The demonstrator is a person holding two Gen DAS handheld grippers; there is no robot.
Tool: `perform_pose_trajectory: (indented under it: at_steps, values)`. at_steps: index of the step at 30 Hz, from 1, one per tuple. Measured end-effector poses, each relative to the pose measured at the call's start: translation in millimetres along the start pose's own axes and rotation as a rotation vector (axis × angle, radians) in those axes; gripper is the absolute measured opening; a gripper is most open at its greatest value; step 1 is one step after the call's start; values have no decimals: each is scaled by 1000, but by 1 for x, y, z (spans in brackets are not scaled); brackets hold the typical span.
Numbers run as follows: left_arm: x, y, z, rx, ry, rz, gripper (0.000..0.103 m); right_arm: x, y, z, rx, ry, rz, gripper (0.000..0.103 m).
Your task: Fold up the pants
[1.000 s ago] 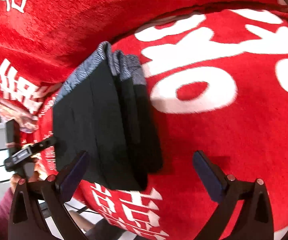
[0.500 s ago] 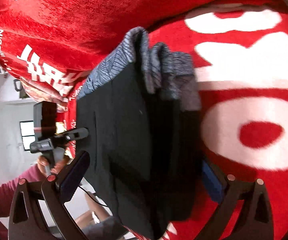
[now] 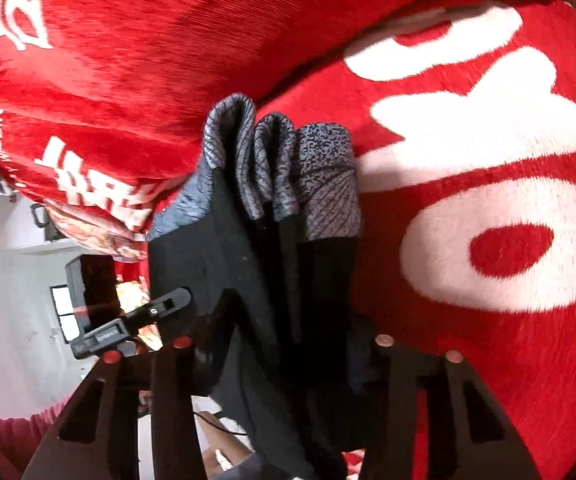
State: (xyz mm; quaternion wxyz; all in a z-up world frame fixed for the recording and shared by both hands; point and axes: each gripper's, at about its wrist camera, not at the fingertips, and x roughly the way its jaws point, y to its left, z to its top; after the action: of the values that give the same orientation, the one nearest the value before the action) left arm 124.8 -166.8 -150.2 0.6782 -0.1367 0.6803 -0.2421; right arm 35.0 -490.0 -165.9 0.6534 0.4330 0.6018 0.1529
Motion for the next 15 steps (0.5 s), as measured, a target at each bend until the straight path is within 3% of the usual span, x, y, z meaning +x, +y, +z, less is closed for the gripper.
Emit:
perform_pose_trajectory:
  at_steps: [8,14,15]
  values:
    - [-40,-21,-44,43,9,6,66,-27,14,-48,46,-1,97,48]
    - [-18,-9,-86,17,67,70,67,-25,4,-97,82,25,80,48]
    - [-17,-2,-90,11,78,84,72,-20,0,-102,92,33,69,48]
